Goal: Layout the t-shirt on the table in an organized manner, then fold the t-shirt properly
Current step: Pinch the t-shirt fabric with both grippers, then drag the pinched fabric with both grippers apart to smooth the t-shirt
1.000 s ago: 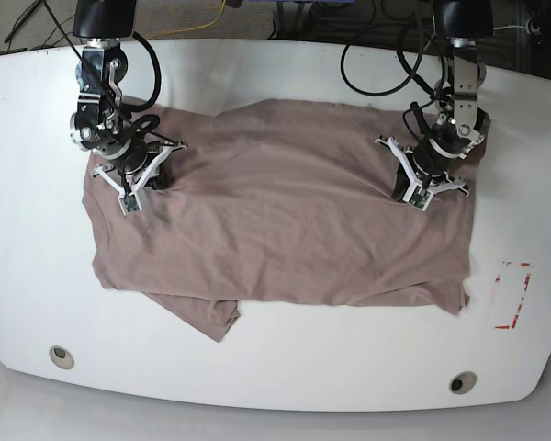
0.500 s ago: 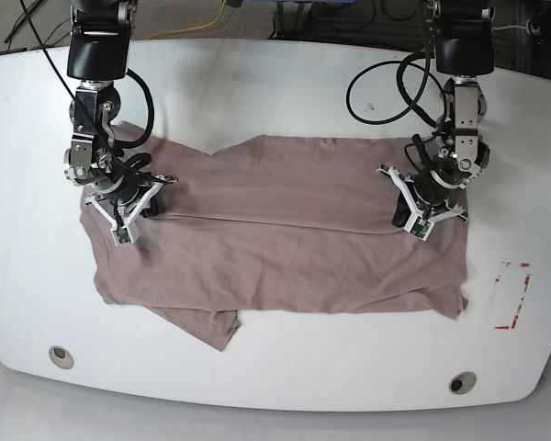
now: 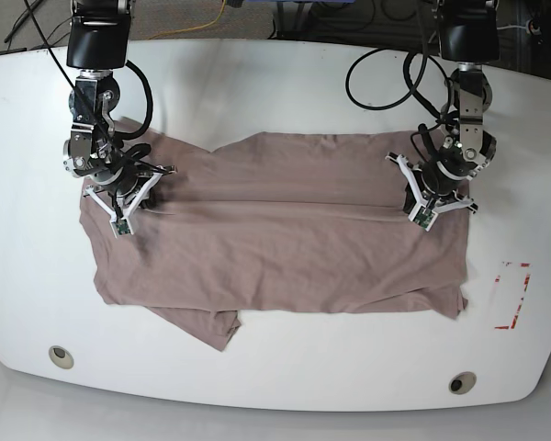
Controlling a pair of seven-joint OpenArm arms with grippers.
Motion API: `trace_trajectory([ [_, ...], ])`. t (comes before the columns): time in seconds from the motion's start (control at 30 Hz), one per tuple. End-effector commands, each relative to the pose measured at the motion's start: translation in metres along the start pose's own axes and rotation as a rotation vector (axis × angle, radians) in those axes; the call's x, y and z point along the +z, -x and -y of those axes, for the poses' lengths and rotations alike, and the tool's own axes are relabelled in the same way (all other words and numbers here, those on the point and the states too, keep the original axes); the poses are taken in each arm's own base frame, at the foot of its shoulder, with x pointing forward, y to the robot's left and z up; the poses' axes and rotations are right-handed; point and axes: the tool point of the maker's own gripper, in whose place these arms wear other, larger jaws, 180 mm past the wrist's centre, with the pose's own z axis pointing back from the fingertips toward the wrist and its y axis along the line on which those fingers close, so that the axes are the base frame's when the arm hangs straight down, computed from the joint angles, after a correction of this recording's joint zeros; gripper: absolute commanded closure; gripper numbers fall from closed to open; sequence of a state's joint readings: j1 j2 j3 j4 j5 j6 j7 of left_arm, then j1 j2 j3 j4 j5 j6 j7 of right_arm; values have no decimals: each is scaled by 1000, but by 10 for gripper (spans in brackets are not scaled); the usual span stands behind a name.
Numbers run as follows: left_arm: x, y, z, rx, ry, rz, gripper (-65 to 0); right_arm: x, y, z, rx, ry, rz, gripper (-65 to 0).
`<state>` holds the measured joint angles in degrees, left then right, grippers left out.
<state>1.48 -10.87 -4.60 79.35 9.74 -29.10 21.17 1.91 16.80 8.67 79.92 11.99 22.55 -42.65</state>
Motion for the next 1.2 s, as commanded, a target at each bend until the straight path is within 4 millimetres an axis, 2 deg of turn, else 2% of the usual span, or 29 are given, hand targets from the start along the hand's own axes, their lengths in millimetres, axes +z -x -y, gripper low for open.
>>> trace_trajectory([
  [0.0, 7, 23, -2, -39, -19, -95, 0, 5, 22, 6, 27, 33, -90, 0],
  [0.23, 22, 55, 8, -57, -3, -154, 0, 10, 33, 0, 37, 29, -101, 0],
  [0.47, 33, 89, 26, -42, 30, -220, 0, 13, 56, -2, 32, 25, -144, 0],
  [0.63, 47, 114, 26, -13, 22, -269, 0, 16, 73, -4, 30, 22, -175, 0],
  [0.97, 79, 135, 29, -42, 32, -305, 0, 31, 91, -13, 56, 16, -199, 0],
  [1.17, 89, 131, 19, -57, 25, -293, 0, 37, 84, -16, 73, 18, -192, 0],
])
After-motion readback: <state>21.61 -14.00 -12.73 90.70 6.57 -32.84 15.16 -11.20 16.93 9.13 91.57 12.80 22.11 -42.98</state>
